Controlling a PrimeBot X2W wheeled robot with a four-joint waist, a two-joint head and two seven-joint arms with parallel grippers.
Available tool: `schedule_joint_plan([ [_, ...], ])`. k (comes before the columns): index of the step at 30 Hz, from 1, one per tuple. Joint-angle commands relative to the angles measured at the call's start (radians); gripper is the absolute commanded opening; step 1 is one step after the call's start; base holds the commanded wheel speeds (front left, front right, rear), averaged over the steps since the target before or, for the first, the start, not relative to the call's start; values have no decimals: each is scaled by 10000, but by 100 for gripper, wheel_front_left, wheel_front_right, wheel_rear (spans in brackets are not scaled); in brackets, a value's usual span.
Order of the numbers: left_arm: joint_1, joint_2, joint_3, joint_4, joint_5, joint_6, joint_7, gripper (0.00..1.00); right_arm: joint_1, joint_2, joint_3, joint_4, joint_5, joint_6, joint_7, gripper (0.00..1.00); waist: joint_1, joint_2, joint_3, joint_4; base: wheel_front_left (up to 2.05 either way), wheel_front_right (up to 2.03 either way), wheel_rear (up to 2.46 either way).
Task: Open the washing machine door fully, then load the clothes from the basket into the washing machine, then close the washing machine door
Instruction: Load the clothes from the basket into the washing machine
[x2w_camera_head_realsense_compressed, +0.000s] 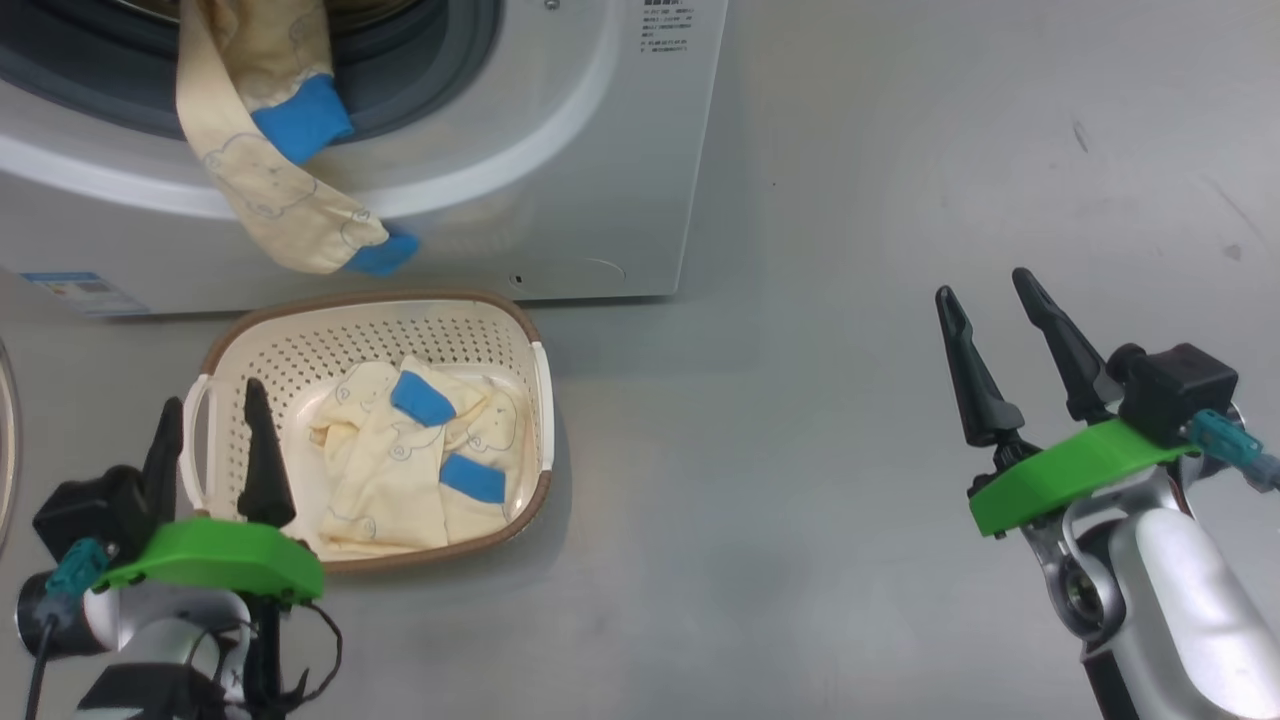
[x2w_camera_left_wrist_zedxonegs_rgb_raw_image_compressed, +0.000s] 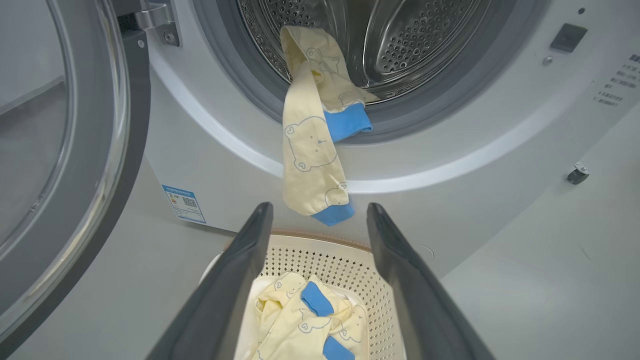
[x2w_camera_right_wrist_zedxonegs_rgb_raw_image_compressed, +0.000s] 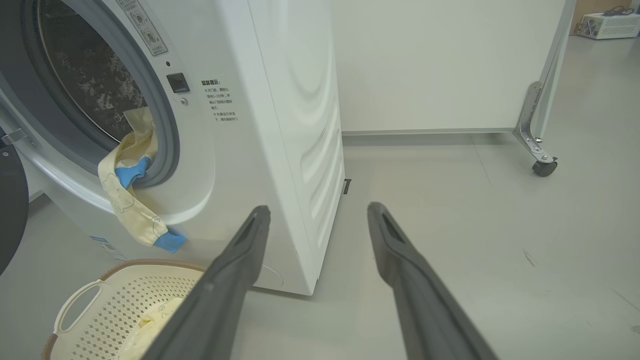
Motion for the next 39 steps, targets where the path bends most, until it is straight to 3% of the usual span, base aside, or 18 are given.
schedule_joint_plan([
  [1,-17,240,358,-319,123,129,-66,100,101,-114,115,-275,-70,102,21,100,1,-1,-171,29,0,0,0],
  [24,124,67,169,-327,317,38,-64,100,446,42,112,-398,-101,102,248,100,1,-1,-575,69,0,0,0],
  [32,-417,95,104,-236,348,-30,79,100,271,62,253,-401,-67,102,203,100,1,-1,-211,-30,0,0,0],
  [39,-1492,168,138,323,162,-427,413,100,-66,48,461,-449,-2,102,98,100,1,-1,533,-320,0,0,0],
])
